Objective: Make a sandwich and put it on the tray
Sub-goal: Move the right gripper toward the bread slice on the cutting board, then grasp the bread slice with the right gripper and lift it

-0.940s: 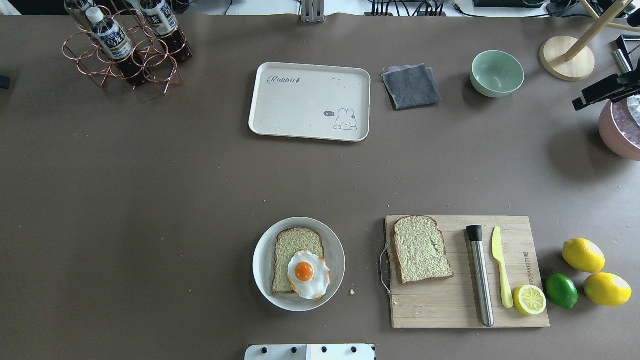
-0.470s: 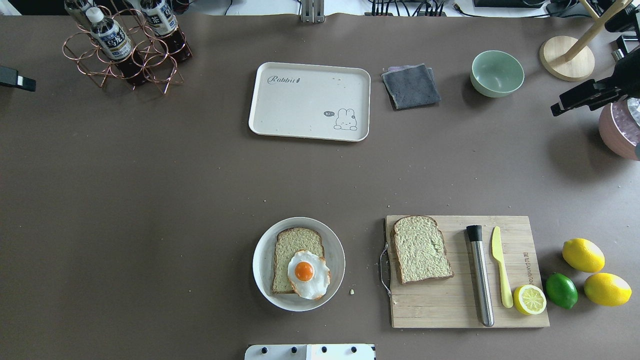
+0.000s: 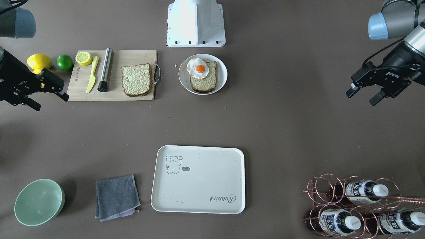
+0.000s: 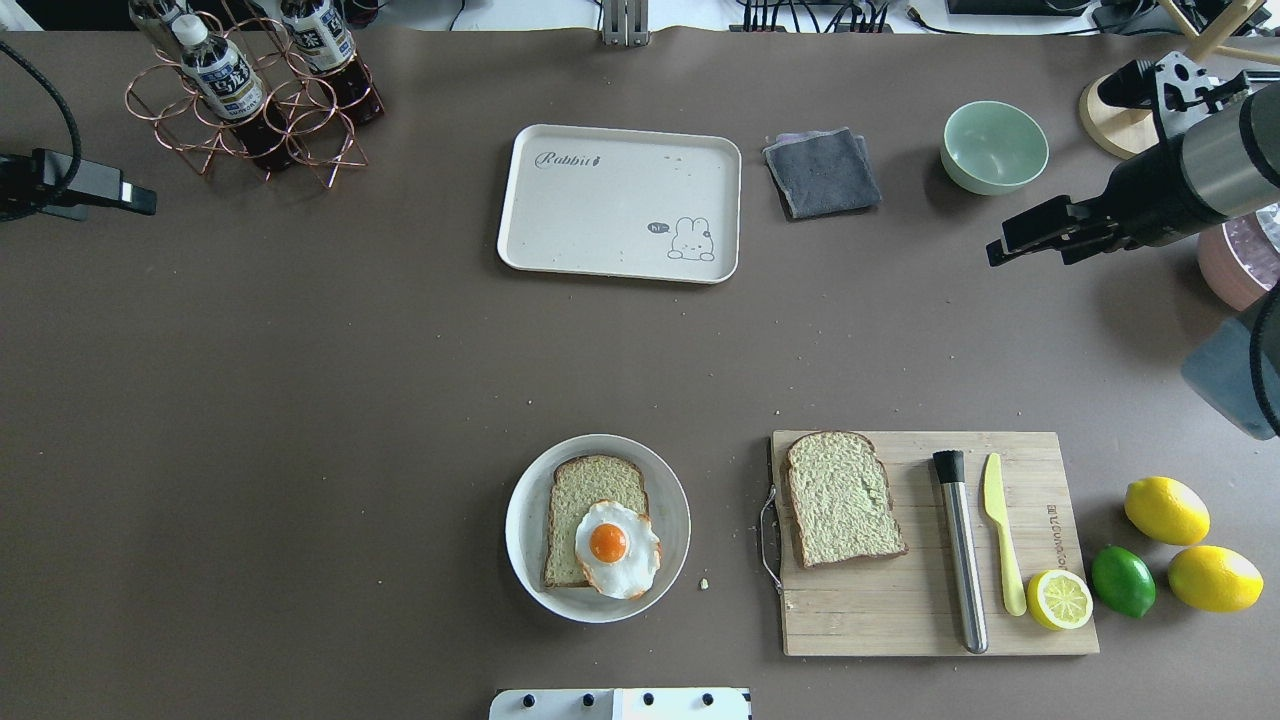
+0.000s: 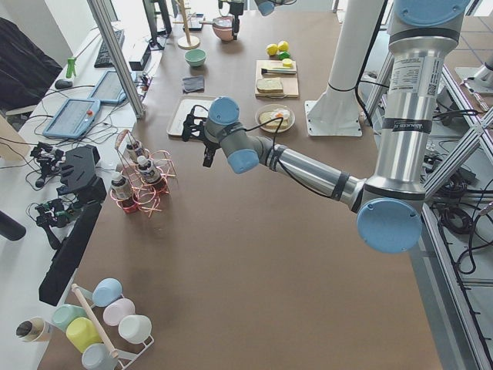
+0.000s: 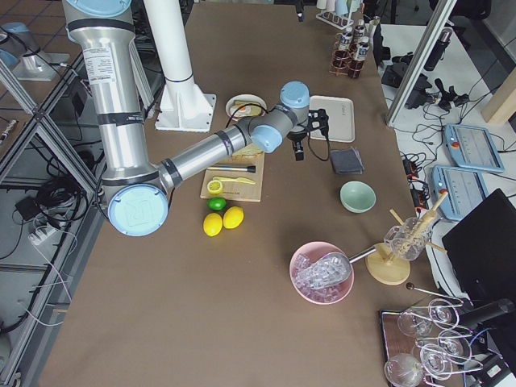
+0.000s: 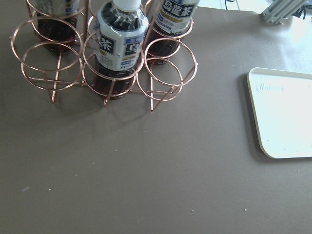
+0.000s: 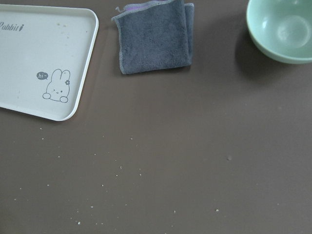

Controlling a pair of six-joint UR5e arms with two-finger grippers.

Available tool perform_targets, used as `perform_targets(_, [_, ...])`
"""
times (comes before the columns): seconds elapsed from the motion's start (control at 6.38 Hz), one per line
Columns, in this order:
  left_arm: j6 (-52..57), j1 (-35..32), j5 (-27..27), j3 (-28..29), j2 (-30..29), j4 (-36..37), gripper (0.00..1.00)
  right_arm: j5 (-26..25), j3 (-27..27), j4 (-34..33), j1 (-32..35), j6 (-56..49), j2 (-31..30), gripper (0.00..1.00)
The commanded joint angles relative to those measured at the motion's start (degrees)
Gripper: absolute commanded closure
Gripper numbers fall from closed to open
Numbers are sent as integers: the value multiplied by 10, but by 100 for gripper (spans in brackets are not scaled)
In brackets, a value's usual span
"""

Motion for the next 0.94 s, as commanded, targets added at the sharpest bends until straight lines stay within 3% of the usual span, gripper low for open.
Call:
perform_targets(0.0, [-36,49,50,-16,3,1,2,-45,34,23,-85,113,-3,0])
perform_targets(0.16, [-37,62,61,-26,11,1,2,-48,45,44,-124,154,-5,0])
perform_targets(0.31, [-37,62,62,-27,12,2,2,-93,46,62,-183,215,-5,0])
perform_targets(0.63, [-37,58,62,-25,13,2,2,-145,53,73,-258,232,-38,0])
perform_targets(0.78, [-37,58,62,-26,12,2,2,-185,47,113,-289,232,-65,0])
